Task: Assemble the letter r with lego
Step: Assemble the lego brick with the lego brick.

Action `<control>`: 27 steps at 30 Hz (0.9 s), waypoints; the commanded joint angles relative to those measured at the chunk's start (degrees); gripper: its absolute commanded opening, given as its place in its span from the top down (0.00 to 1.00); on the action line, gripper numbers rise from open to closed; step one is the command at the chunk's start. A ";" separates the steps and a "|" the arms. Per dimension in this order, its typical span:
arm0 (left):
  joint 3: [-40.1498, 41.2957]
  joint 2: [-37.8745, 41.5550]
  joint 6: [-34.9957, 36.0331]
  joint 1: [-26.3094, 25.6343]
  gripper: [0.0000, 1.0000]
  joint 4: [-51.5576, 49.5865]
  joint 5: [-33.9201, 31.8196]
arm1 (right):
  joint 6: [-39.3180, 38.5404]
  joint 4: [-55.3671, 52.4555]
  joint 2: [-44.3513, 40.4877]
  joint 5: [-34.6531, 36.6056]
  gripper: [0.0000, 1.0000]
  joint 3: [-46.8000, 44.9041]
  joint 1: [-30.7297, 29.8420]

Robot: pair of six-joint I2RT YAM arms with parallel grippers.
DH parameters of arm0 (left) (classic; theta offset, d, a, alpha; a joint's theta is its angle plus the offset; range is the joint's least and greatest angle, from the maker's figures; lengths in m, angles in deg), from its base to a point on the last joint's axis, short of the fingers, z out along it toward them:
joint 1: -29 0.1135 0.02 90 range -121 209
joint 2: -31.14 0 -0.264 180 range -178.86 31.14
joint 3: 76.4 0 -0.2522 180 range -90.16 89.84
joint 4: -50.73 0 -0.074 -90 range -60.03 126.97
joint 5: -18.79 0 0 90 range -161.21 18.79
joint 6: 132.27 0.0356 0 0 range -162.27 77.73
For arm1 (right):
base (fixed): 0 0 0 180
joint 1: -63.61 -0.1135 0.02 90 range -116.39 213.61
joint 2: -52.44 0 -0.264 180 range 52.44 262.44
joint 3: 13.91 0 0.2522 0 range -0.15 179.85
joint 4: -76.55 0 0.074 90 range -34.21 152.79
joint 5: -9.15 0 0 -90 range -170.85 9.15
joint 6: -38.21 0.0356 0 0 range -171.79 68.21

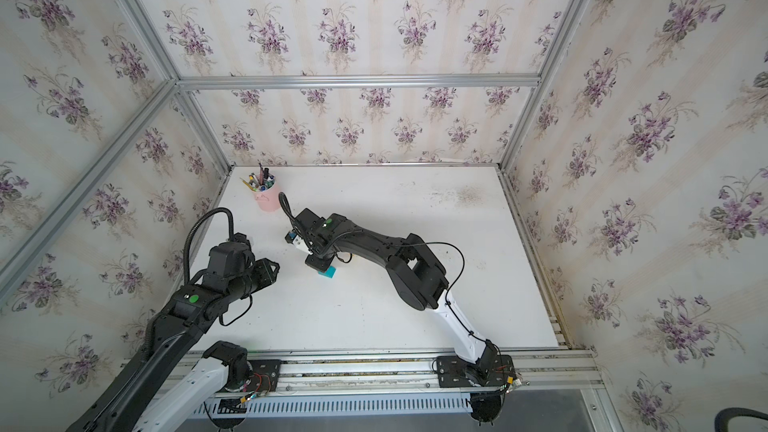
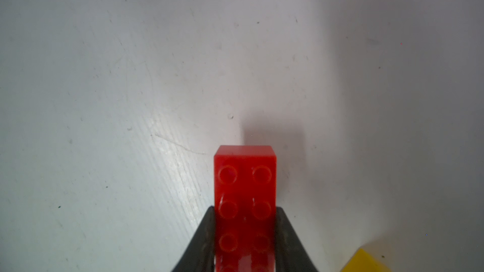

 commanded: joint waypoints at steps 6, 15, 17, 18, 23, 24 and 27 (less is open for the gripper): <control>0.01 -0.81 -0.20 0.18 0.63 0.61 0.36 | -0.48 -0.44 -0.61 -0.28 0.73 -1.45 -0.10; 0.19 -0.32 -0.30 0.29 0.63 0.17 0.10 | 0.26 1.38 -0.82 0.06 0.73 -3.13 -0.18; 0.19 -0.35 -0.16 0.32 0.63 0.19 0.10 | 0.71 2.81 -1.65 0.07 0.74 -4.53 -0.18; 0.14 -0.45 -0.15 0.37 0.63 0.20 0.10 | 1.05 3.46 -2.07 -0.02 0.74 -5.31 -0.18; 0.19 -0.81 -0.13 0.38 0.63 0.19 0.19 | 2.78 7.96 -4.58 -0.85 0.74 -10.42 -0.14; 0.15 -0.81 -0.20 0.36 0.63 0.20 0.19 | 3.29 8.86 -5.07 -1.10 0.74 -11.57 -0.17; 0.23 -0.67 -0.13 0.38 0.63 0.08 0.19 | 4.44 11.18 -6.16 -1.98 0.74 -14.75 -0.18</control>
